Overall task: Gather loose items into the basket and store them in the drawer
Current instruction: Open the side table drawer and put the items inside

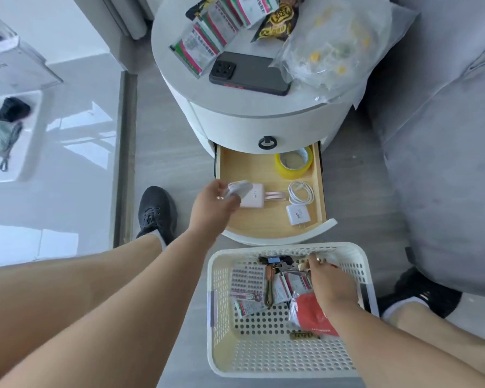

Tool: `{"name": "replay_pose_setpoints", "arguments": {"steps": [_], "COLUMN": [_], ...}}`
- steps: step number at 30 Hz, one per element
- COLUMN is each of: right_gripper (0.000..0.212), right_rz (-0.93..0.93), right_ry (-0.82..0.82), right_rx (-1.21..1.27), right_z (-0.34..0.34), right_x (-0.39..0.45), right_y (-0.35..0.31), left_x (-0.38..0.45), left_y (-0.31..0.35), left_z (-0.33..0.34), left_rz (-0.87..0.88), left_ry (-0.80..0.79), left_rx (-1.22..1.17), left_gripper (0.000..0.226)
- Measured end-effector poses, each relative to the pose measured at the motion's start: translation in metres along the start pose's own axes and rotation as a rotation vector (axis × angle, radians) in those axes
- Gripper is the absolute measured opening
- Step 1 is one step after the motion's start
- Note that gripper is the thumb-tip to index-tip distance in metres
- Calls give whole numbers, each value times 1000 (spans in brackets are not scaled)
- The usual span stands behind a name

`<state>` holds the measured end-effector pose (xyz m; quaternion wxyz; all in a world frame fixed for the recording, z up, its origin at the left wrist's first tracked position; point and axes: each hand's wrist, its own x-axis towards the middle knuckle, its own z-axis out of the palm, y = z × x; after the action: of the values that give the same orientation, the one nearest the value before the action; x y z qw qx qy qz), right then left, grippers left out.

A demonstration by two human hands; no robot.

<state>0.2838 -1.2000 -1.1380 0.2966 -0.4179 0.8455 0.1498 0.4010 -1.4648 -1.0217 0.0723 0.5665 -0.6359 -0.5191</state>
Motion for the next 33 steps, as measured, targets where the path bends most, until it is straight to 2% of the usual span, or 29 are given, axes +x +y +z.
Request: {"name": "replay_pose_setpoints", "arguments": {"steps": [1, 3, 5, 7, 9, 12, 17, 19, 22, 25, 27, 30, 33], "right_gripper": [69, 67, 66, 62, 57, 55, 56, 52, 37, 45, 48, 26, 17], "right_rz": [-10, -15, -23, -36, -37, -27, 96, 169, 161, 167, 165, 125, 116], "right_ry": [-2, -3, -8, -14, -22, 2, 101, 100, 0, -35, -48, -119, -226], "right_rx": [-4, -14, -36, -94, -151, -91, 141, 193, 123, 110, 110, 34, -49], "right_z": [-2, -5, -7, -6, -5, -2, 6, 14, 16, 13, 10, 7, 6], "right_x": [2, 9, 15, 21, 24, 24, 10, 4, 3, 12, 17, 15, 9], "right_y": [1, 3, 5, 7, 11, 16, 12, 9, 8, 11, 11, 11, 9], "left_x": [8, 20, 27, 33, 37, 39, 41, 45, 49, 49, 49, 50, 50], "left_y": [1, -2, -14, -30, -40, -42, -40, -36, -32, -29, -29, -30, -30], "left_z": [3, 14, 25, 34, 37, 34, 32, 36, 41, 46, 50, 57, 58], "left_rz": [105, 242, 247, 170, 136, 194, 191, 169, 142, 120, 105, 28, -14], "left_ry": [1, -127, -303, -442, -456, -315, -249, -283, -348, -337, -301, -281, -257], "left_rx": [257, 576, 788, 947, 1078, 1299, 1237, 1239, 1335, 1360, 1377, 1379, 1281], "left_gripper": [21, 38, 48, 52, 52, 45, 36, 31, 29, 38, 31, 18, 38]}}
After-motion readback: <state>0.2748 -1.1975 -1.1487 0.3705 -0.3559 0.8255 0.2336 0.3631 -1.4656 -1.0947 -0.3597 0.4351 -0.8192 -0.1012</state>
